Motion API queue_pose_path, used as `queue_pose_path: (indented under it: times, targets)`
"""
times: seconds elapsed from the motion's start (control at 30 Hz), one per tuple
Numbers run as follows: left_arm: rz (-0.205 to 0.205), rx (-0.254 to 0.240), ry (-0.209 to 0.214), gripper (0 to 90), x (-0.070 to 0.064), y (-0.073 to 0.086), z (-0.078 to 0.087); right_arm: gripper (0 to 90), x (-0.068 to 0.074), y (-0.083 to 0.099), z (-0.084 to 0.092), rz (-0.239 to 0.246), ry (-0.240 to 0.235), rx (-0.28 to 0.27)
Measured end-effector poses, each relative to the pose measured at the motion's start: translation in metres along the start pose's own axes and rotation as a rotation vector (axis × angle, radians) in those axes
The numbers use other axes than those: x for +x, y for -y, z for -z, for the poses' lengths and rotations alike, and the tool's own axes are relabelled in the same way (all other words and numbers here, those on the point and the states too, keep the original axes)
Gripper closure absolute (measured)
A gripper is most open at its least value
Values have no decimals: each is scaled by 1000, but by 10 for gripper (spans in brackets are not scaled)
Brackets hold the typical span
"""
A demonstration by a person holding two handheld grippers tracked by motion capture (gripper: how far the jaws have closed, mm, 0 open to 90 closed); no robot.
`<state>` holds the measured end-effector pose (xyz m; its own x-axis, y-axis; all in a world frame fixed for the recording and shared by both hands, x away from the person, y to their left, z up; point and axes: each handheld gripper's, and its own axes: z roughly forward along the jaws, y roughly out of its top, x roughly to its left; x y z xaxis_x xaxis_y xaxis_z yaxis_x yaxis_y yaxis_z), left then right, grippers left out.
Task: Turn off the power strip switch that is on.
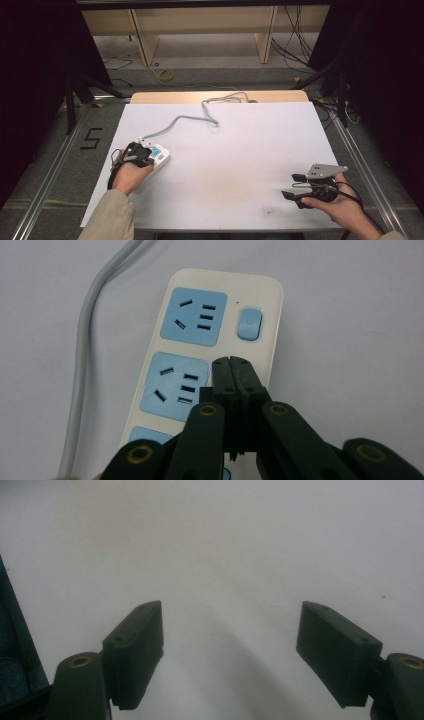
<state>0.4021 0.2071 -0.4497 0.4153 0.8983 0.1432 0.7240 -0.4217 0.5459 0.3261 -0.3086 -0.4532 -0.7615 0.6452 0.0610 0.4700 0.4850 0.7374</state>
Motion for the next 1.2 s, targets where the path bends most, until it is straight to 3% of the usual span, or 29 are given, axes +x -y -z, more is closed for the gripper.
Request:
queue_pose_path:
  times: [0.37,1.2]
  targets:
    - [-28,16,-7,899,-1,-2,0,272,0,0,0,2,0,1]
    - [-45,35,-2,900,-1,-5,-1,272,0,0,0,5,0,1]
